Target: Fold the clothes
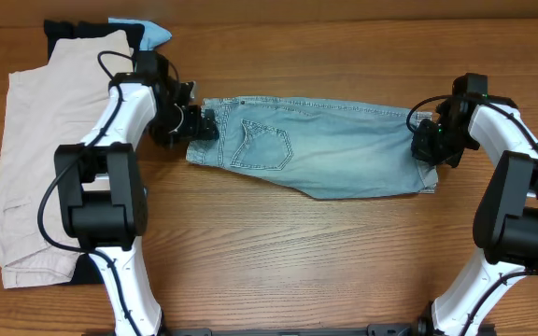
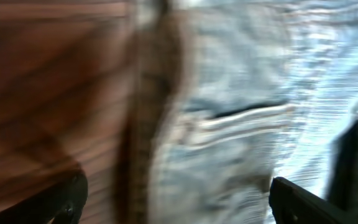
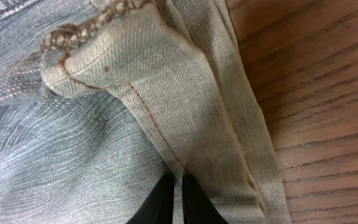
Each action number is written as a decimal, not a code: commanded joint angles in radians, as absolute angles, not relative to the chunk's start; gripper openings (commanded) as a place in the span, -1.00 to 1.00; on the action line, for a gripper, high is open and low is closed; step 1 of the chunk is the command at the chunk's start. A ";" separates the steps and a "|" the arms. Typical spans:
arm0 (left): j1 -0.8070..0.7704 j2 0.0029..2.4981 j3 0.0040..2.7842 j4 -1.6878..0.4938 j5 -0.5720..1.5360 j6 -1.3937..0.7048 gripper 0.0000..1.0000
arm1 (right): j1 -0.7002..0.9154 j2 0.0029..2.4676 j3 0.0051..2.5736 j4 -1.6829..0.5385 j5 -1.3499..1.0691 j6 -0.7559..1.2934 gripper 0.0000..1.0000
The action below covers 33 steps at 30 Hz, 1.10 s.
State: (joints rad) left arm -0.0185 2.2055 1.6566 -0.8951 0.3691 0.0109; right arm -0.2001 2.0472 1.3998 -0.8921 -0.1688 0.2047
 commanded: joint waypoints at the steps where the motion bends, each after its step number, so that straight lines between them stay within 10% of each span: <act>1: -0.069 2.265 1.658 -0.900 0.443 0.031 0.90 | -0.197 2.059 1.392 -0.892 -0.132 0.210 -0.81; 7: -0.135 2.337 1.658 -0.904 0.403 -0.062 0.49 | -0.197 2.059 1.392 -0.899 -0.132 0.213 -0.81; 14: -0.196 2.400 1.658 -0.888 0.378 -0.104 -0.88 | -0.197 2.059 1.392 -0.906 -0.131 0.213 -0.83; 33: -0.085 2.359 2.310 -1.510 0.279 0.020 -0.92 | -0.189 1.994 1.543 -1.127 -0.454 0.096 -0.90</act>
State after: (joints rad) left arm -0.0895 2.3726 2.2040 -1.4807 0.3046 -0.0525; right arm -0.1982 2.0350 1.5188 -1.1347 -0.3656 0.1352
